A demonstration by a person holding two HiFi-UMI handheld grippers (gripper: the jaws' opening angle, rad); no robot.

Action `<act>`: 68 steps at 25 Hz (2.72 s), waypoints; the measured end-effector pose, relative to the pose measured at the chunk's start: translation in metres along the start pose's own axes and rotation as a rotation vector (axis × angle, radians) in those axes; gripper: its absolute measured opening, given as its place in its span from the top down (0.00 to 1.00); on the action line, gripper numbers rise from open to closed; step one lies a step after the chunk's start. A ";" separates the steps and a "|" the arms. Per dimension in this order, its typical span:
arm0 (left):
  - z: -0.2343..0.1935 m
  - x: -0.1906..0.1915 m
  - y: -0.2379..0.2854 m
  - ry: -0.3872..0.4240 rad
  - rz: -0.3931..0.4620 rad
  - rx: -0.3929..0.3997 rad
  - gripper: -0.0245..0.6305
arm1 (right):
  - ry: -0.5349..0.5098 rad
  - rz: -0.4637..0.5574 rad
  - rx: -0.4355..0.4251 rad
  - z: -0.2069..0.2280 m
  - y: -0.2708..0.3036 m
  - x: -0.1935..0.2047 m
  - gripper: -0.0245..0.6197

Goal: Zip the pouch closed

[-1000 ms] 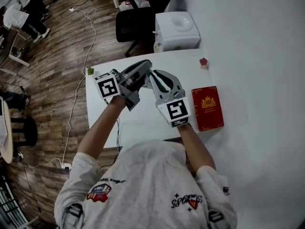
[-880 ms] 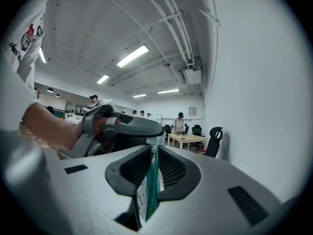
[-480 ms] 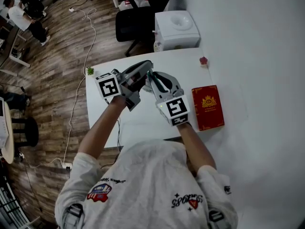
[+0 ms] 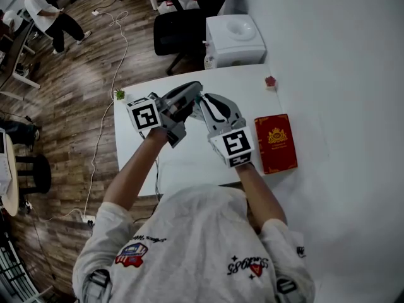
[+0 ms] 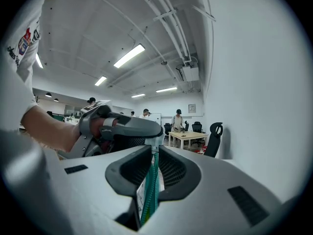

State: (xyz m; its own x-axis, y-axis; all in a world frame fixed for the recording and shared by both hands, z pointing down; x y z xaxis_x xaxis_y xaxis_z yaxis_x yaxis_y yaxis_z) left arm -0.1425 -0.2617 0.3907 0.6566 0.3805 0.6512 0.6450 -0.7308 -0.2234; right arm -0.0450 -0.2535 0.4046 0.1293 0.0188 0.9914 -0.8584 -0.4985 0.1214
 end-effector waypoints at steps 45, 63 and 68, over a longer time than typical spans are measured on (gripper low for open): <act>-0.005 0.001 -0.005 0.004 0.027 -0.017 0.96 | -0.036 -0.040 -0.003 -0.009 -0.008 0.007 0.90; -0.006 0.000 -0.006 0.022 0.033 -0.017 0.96 | -0.033 -0.049 -0.010 -0.009 -0.015 0.017 0.90; -0.004 -0.001 -0.005 0.029 0.031 -0.013 0.96 | -0.031 -0.051 -0.012 -0.009 -0.016 0.016 0.90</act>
State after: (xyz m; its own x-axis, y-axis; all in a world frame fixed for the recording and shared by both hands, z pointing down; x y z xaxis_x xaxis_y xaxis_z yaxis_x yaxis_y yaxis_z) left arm -0.1478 -0.2610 0.3938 0.6642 0.3412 0.6652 0.6194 -0.7493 -0.2343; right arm -0.0336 -0.2369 0.4185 0.1881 0.0174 0.9820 -0.8561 -0.4872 0.1726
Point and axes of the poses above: the fingertips, and each gripper's own axes: y forward along the fingers, z to its right, x out of its underside, the point moved 5 cm from there along -y, backward along the fingers, and after that the axes turned 4 degrees about x, right-handed, at the moved point
